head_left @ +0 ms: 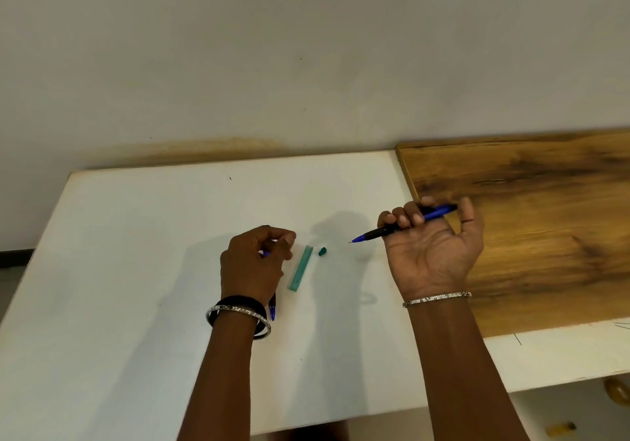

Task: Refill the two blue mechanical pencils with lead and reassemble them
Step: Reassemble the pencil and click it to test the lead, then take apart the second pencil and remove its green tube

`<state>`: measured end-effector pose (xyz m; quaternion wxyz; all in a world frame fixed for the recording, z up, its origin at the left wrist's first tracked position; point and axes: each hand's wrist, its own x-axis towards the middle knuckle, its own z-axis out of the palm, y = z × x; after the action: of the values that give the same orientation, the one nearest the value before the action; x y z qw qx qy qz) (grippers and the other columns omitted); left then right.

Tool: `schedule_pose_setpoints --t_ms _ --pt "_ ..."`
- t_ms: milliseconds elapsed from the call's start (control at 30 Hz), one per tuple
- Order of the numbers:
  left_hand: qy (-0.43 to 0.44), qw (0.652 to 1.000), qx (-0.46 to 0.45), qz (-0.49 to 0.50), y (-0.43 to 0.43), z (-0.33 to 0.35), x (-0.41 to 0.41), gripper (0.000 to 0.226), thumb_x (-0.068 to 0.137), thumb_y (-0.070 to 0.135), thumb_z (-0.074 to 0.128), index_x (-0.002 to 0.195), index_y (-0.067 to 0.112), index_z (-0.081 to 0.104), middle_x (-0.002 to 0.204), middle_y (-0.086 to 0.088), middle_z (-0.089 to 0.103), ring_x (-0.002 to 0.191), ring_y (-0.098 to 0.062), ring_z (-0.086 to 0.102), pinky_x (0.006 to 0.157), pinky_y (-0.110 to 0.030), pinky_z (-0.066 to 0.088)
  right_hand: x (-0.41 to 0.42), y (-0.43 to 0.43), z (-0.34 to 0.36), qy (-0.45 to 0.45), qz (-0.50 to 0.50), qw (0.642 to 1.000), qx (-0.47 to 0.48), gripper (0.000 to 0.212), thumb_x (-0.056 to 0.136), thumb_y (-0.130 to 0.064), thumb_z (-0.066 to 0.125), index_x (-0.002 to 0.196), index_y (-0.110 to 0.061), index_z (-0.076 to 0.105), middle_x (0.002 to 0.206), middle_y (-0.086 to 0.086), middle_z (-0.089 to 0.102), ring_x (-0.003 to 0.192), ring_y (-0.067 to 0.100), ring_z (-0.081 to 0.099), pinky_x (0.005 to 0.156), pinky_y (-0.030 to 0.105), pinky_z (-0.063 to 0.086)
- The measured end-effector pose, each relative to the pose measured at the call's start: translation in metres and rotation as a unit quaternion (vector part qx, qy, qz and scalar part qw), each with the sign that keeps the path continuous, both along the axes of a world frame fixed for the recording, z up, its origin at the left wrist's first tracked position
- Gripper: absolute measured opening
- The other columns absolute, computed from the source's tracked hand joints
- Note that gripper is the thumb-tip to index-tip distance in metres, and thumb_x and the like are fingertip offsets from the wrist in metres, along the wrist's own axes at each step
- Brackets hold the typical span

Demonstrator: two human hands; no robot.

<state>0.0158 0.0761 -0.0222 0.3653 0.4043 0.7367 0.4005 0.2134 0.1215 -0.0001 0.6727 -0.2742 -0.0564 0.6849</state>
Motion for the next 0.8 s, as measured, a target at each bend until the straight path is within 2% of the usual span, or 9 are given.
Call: schedule_pose_setpoints --t_ms 67,100,133,200,267,367,500,667,800 --pt "0.052 0.996 -0.010 0.066 0.000 -0.003 -0.004 0.008 0.085 0.034 0.066 0.082 0.026 0.070 0.075 0.002 0.070 0.067 -0.016 0.063 0.061 -0.026 0.046 -0.005 0.004 -0.002 -0.055 0.014 0.997 -0.046 0.016 0.093 -0.021 0.048 0.088 -0.010 0.058 0.072 0.004 0.050 0.063 0.018 0.052 0.064 0.031 0.051" --pt "0.080 0.992 -0.020 0.095 -0.001 -0.003 -0.007 0.008 0.084 0.034 0.066 0.083 0.026 0.069 0.078 0.002 0.070 0.069 -0.017 0.062 0.058 -0.024 0.043 -0.010 0.005 -0.002 -0.085 0.024 0.994 -0.063 0.014 0.094 -0.009 0.047 0.100 -0.007 0.059 0.079 0.008 0.056 0.069 0.020 0.061 0.068 0.033 0.058" --pt "0.102 0.987 -0.031 0.118 -0.002 -0.003 -0.010 0.008 0.084 0.033 0.066 0.083 0.026 0.069 0.080 0.003 0.069 0.068 -0.016 0.060 0.054 -0.021 0.039 -0.015 0.006 -0.004 -0.109 0.038 0.991 -0.070 0.021 0.095 -0.001 0.045 0.113 -0.004 0.056 0.087 0.012 0.062 0.078 0.025 0.068 0.075 0.036 0.060" --pt "0.126 0.980 -0.061 0.141 -0.004 -0.003 -0.013 0.010 0.082 0.034 0.068 0.085 0.024 0.067 0.082 0.003 0.068 0.064 -0.012 0.057 0.051 -0.019 0.034 -0.024 0.005 -0.005 -0.141 0.064 0.986 -0.058 0.031 0.096 -0.001 0.047 0.127 -0.003 0.045 0.103 0.023 0.066 0.094 0.036 0.070 0.085 0.042 0.058" --pt "0.135 0.976 -0.098 0.142 -0.005 -0.004 -0.013 0.021 0.077 0.041 0.072 0.086 0.023 0.065 0.083 0.004 0.067 0.068 -0.016 0.059 0.053 -0.023 0.037 -0.033 0.002 -0.006 -0.186 0.089 0.977 -0.049 0.038 0.094 -0.009 0.054 0.130 -0.001 0.042 0.112 0.028 0.066 0.098 0.039 0.069 0.087 0.045 0.057" --pt "0.161 0.970 -0.143 0.117 -0.006 -0.007 -0.011 0.035 0.070 0.051 0.075 0.086 0.023 0.062 0.085 0.003 0.065 0.078 -0.020 0.062 0.061 -0.029 0.041 -0.045 -0.002 -0.005 -0.263 0.116 0.954 -0.088 0.032 0.090 -0.017 0.062 0.113 0.001 0.050 0.105 0.028 0.069 0.089 0.038 0.072 0.077 0.043 0.061" --pt "0.195 0.959 -0.181 0.094 -0.006 -0.008 -0.011 0.035 0.070 0.052 0.075 0.085 0.023 0.064 0.085 0.002 0.067 0.076 -0.020 0.061 0.060 -0.028 0.040 -0.056 -0.007 -0.003 -0.366 0.177 0.910 -0.084 0.037 0.089 -0.031 0.063 0.096 0.004 0.060 0.083 0.028 0.072 0.069 0.037 0.073 0.059 0.038 0.062" --pt "0.229 0.952 -0.188 0.078 -0.006 -0.003 -0.009 0.025 0.076 0.045 0.069 0.086 0.022 0.069 0.082 0.002 0.066 0.068 -0.019 0.056 0.055 -0.026 0.038 -0.071 -0.015 -0.005 -0.547 0.188 0.816 -0.021 0.045 0.090 -0.046 0.056 0.078 -0.006 0.071 0.061 0.015 0.064 0.048 0.023 0.065 0.048 0.029 0.057" --pt "0.245 0.955 -0.145 0.082 -0.006 0.004 -0.010 0.022 0.078 0.042 0.066 0.084 0.021 0.068 0.077 0.004 0.065 0.068 -0.017 0.057 0.055 -0.025 0.036 -0.083 -0.016 -0.013 -0.668 0.164 0.725 0.029 0.044 0.091 -0.049 0.053 0.067 -0.019 0.074 0.055 -0.005 0.063 0.055 0.013 0.061 0.058 0.021 0.049"
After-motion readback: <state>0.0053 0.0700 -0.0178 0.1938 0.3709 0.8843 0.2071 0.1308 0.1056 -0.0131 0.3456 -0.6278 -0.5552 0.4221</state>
